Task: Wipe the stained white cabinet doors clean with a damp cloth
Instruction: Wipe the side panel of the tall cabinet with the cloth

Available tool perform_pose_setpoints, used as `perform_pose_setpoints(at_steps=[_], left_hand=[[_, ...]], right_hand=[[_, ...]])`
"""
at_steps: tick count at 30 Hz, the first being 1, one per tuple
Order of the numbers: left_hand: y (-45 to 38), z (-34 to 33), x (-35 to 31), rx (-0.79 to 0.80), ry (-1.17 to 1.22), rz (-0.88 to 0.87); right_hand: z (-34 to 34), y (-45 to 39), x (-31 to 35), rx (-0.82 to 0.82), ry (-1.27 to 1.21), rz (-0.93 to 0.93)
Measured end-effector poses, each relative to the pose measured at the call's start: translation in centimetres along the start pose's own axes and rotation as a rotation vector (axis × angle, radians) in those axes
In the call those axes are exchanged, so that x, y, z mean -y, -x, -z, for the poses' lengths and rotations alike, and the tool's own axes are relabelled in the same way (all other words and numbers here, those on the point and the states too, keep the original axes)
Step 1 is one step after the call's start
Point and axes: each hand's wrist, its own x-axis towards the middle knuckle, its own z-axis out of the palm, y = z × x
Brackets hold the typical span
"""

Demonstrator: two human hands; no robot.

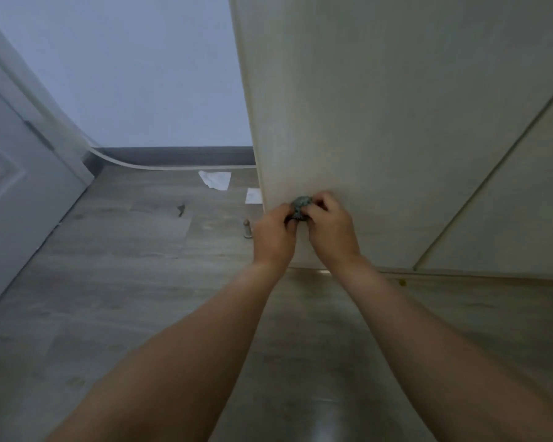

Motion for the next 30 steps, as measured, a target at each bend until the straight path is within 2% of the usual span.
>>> perform_pose_setpoints(at_steps=[3, 6, 9, 11, 14, 15, 17, 19, 22, 24, 27, 28, 30], left_hand=[[-1.9, 0.5, -2.2, -0.195, 0.052, -0.215], [-4.3, 1.1, -5.5, -0.420, 0.087, -0.367], [-5.3, 1.6, -6.2, -0.429, 0.053, -0.399], [-4.2, 1.2, -4.8, -0.299, -0.047, -0.376], [-2.3, -0.4, -3.2, -0.065, -0.099, -0.102], [-2.0, -0.8, -3.2, -0.054, -0.110, -0.027], [-1.9, -1.1, -3.7, -0.078, -0.143, 0.017], [-1.4, -1.1, -5.8, -0.134, -0.071, -0.065], [-2.2, -1.4, -10.8, -0.248, 0.092, -0.272], [-3.4, -2.1, -12.8, -0.333, 0.148, -0.339], [-3.0, -4.7, -12.2, -0.383, 0.142, -0.332], [-2.2, -5.9, -11.2, -0.347, 0.125, -0.300], [-0.7, -7.8, -9.1, -0.180, 0.148, -0.102]], right_hand=[[3.1, -2.7, 1.6, -0.234, -0.084, -0.017], [6.0, -6.7, 3.7, -0.459, -0.053, 0.145], [6.0, -7.3, 3.0, -0.497, -0.032, 0.141], [4.4, -4.7, 0.7, -0.375, 0.017, 0.123], [1.7, -1.1, -1.4, -0.184, 0.028, 0.103], [1.3, -0.5, -1.6, -0.148, 0.004, 0.077], [1.5, -0.8, -1.0, -0.106, -0.035, -0.050], [3.6, -1.5, -0.5, -0.193, -0.071, -0.063], [8.3, -4.2, -1.2, -0.432, -0.072, 0.046], [10.5, -5.5, -2.4, -0.517, -0.005, 0.124], [10.2, -4.1, -5.6, -0.427, 0.096, 0.187], [9.5, -3.0, -6.7, -0.358, 0.107, 0.181], [8.2, -0.6, -8.5, -0.186, 0.131, 0.162]])
